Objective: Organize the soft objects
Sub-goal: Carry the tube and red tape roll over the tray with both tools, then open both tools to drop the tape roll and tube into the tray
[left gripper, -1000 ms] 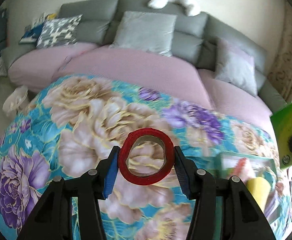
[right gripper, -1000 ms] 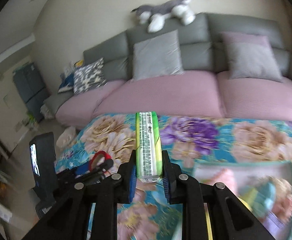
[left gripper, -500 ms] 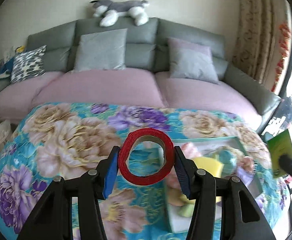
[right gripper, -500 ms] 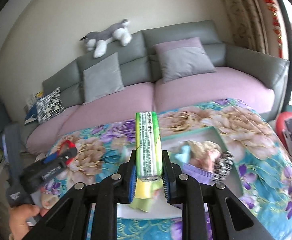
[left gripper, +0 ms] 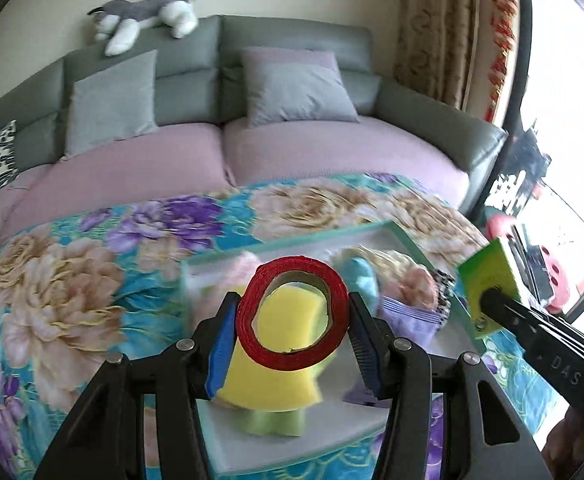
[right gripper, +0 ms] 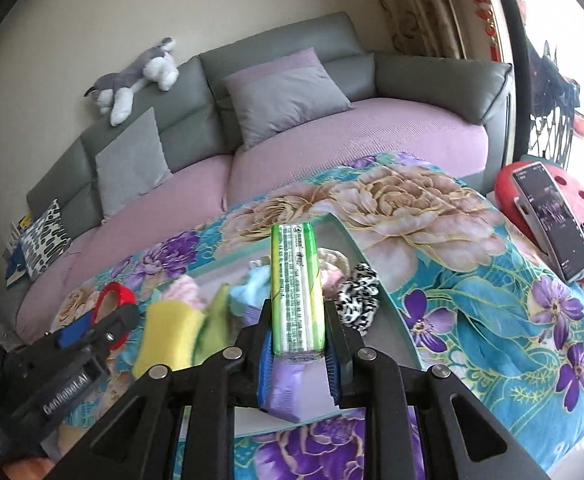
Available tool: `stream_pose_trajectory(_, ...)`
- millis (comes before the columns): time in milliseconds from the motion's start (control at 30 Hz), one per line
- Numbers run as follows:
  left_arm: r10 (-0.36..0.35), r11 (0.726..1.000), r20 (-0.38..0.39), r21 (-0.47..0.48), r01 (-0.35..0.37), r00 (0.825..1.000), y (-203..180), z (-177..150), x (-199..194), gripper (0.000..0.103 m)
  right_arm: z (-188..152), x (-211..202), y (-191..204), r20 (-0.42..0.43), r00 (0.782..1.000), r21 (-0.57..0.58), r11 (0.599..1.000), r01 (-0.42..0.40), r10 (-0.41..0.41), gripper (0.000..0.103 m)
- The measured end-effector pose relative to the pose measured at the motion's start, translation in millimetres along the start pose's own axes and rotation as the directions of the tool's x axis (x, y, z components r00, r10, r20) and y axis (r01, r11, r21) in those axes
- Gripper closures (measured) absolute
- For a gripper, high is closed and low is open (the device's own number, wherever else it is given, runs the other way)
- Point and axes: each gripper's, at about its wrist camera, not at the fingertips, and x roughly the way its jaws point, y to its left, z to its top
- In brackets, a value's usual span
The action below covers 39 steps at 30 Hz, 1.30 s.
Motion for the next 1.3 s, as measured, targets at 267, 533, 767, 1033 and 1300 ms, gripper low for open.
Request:
stream_pose_trajectory(267, -0.044, 0.999, -0.063, 0.026, 0.045, 0.997, -32, -12, 26, 0.048, -6, 16, -22, -0.026, 1.0, 0.031, 1.0, -0.001, 0.002, 0.08)
stream_pose_trajectory(533, -0.013, 0.999, -0.113, 0.029, 0.016, 0.994, -36, -22, 46, 0.048, -14, 35, -29, -0.085, 0.996, 0.027, 1.0, -0.001, 0.003, 0.08)
stream_pose_trajectory(767, 0.0, 0.999, -0.139, 0.048, 0.007, 0.99, -38, -27, 54, 0.048, -20, 46, -32, -0.12, 0.993, 0.035, 0.999, -0.005, 0.009, 0.08)
stream_pose_trajectory(1033, 0.011, 0.997, -0.171, 0.083, 0.003, 0.985, -44, -34, 65, 0.048, -27, 60, -33, -0.174, 0.985, 0.026, 1.0, 0.013, -0.008, 0.079)
stream_pose_trajectory(1300, 0.009, 0.993, -0.199, 0.114, 0.014, 0.98, -50, -37, 68, 0.048, -33, 68, -37, -0.217, 0.976, 0.028, 0.999, 0.036, -0.029, 0.077)
